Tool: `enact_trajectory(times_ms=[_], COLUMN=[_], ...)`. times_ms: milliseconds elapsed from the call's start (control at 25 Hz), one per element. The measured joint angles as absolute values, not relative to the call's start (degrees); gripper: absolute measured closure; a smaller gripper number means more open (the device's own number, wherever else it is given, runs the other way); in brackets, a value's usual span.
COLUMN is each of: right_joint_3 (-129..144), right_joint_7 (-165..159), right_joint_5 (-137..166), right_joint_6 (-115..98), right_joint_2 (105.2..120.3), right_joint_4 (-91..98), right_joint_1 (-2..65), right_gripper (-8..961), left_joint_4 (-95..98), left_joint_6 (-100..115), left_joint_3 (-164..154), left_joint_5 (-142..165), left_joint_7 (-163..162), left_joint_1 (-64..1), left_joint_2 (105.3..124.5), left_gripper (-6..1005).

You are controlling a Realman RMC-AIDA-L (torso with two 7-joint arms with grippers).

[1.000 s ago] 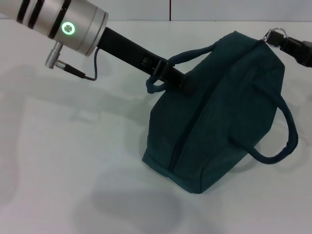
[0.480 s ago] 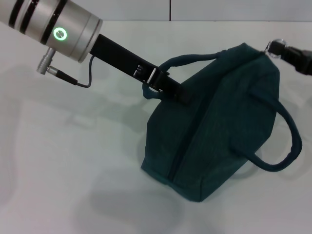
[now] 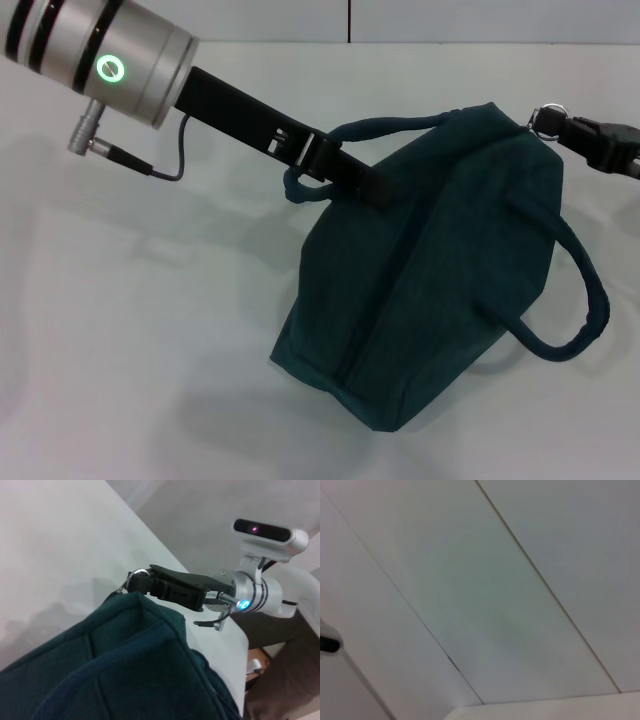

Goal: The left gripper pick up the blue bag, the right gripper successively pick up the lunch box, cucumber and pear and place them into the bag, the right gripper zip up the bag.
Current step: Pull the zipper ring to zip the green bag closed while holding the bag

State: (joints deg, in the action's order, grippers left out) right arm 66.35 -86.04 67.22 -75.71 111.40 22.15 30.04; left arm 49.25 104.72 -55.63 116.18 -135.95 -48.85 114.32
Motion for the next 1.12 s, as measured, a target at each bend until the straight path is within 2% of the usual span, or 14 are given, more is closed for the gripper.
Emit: enact_trajectory(times_ms=[200, 400, 800, 1000, 1120], right_joint_3=[66.1, 66.6, 65.6, 65.5, 65.5], right_joint_7=[-86.5, -89.1, -91.2, -91.7, -91.8], right_joint_5=[67.2, 68.9, 71.2, 71.4, 71.5], right_joint_6=[-77.3, -78.4, -78.4, -79.8, -80.2], right_joint_2=[110.94, 109.79, 109.62, 109.52, 109.3], right_joint_4=[22.2, 22.3, 22.2, 22.3, 22.3], right_joint_1=[30.2, 31.9, 31.7, 31.4, 31.4], right_gripper=[948, 948, 948, 948, 922], left_joint_4=[46.7, 46.4, 46.4, 46.4, 46.4], left_joint_6=[104.6, 104.4, 104.3, 104.2, 104.2], left_joint_3=[-55.0, -52.9, -47.2, -47.1, -47.1], left_joint_5=[114.6, 114.4, 113.8, 113.4, 113.4], left_joint_7=[-135.9, -135.9, -134.0, -133.1, -132.7], left_joint_1=[-48.4, -47.5, -45.0, -44.5, -44.3], left_joint_2=[115.17, 115.86, 116.39, 116.56, 116.63], left_gripper=[935, 933, 931, 766, 765])
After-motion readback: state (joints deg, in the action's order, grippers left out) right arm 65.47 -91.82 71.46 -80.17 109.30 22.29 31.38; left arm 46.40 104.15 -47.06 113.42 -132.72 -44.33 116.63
